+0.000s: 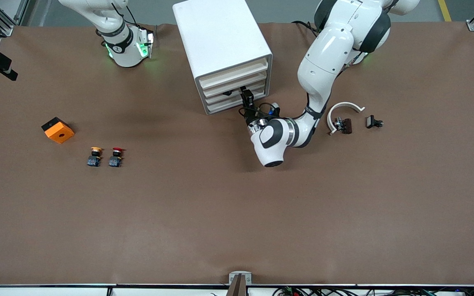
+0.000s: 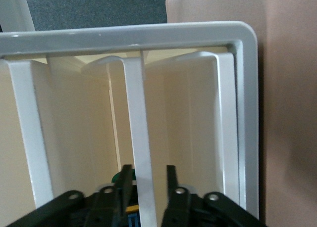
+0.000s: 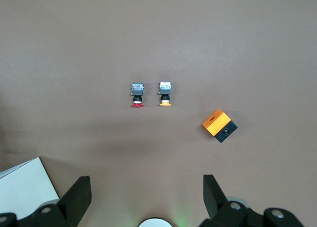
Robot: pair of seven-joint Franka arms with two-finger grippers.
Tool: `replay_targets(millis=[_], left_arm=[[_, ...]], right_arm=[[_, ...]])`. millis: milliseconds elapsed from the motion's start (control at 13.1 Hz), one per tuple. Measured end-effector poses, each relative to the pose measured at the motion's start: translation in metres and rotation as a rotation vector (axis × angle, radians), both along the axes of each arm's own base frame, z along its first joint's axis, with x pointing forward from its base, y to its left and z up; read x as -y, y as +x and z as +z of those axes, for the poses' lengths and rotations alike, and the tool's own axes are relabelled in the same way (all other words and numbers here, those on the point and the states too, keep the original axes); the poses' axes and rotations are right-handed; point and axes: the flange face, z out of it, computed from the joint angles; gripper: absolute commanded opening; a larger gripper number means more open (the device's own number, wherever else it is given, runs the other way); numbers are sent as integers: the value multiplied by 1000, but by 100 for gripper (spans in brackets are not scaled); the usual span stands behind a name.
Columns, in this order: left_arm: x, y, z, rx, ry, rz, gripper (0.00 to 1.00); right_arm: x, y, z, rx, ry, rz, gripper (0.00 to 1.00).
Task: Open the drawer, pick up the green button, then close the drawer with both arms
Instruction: 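Grip the drawer with the left gripper and pull it open, then withdraw the left gripper while the right gripper reaches toward the drawer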
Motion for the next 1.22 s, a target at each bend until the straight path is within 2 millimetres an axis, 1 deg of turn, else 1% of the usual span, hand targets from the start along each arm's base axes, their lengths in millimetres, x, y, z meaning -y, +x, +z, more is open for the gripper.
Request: replay_targets(millis=[77, 153, 459, 612, 995, 1224], left_arm=[[2, -2, 0, 0, 0, -4, 7], [3, -4, 0, -1, 0, -8, 1], [1, -2, 0, -9, 17, -5, 0], [-4, 5, 0, -4, 19, 9, 0], [-30, 42, 4, 36, 22, 81, 0], [-50, 75, 10, 85, 14, 146, 0]], right_arm=[[0, 0, 0, 0, 0, 0, 100], [0, 0, 0, 0, 0, 0, 100], [0, 0, 0, -1, 0, 0, 100], [0, 0, 0, -1, 0, -1, 100], [2, 0, 0, -2, 1, -4, 100], [5, -1, 2, 4, 0, -9, 100]])
